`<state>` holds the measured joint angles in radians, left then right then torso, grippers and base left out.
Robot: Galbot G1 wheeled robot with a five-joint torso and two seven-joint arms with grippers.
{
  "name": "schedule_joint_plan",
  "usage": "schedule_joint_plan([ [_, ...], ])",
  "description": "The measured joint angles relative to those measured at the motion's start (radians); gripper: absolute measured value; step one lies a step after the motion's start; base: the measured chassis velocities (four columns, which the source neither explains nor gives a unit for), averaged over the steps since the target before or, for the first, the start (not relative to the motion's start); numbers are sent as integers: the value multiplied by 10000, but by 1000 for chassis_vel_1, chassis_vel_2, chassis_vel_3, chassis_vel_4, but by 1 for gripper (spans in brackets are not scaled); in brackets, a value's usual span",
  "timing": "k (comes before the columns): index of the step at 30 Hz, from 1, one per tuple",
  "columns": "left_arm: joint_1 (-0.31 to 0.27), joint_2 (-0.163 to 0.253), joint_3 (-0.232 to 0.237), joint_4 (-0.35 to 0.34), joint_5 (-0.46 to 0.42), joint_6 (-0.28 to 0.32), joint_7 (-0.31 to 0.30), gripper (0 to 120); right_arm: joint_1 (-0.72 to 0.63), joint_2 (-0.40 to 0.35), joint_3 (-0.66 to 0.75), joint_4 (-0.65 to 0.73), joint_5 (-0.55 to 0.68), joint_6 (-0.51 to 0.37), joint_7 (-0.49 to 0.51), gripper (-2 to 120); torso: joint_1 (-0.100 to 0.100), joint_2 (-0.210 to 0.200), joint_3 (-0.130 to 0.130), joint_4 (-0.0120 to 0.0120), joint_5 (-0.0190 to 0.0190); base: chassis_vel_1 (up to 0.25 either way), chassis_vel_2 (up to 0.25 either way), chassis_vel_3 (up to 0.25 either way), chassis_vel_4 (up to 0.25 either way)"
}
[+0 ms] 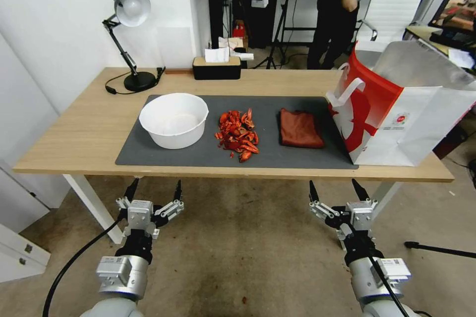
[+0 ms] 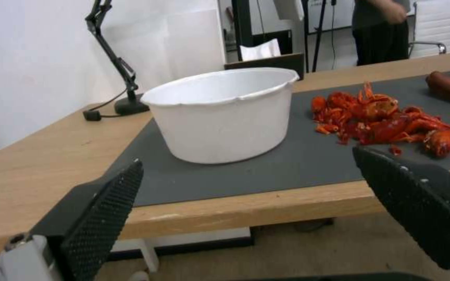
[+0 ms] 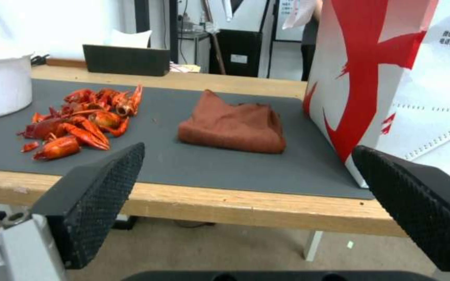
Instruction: Sweep shrimp from table into container with towel, then put container into takeout bag.
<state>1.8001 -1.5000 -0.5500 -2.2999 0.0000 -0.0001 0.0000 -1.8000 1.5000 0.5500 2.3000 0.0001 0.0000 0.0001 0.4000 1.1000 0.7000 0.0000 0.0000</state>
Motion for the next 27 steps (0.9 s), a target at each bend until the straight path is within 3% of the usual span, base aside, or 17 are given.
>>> schedule_joint_plan([
  [22, -1, 5, -3, 0, -20, 0, -11, 100, 0, 1, -2, 0, 0, -2, -2, 100, 0, 0, 0, 0, 0, 0, 0, 0, 0],
  [26, -39, 220, -203, -37, -599, 207, -448, 100, 64, 279, -166, -249, -9, -95, -471, 100, 0, 0, 0, 0, -9, 0, 0, 0, 0],
  [27, -69, 372, -351, -85, -1016, 376, -769, 100, 123, 584, -402, -538, -32, -252, -979, 100, 0, 0, 0, 0, 4, 0, 0, 0, 0],
])
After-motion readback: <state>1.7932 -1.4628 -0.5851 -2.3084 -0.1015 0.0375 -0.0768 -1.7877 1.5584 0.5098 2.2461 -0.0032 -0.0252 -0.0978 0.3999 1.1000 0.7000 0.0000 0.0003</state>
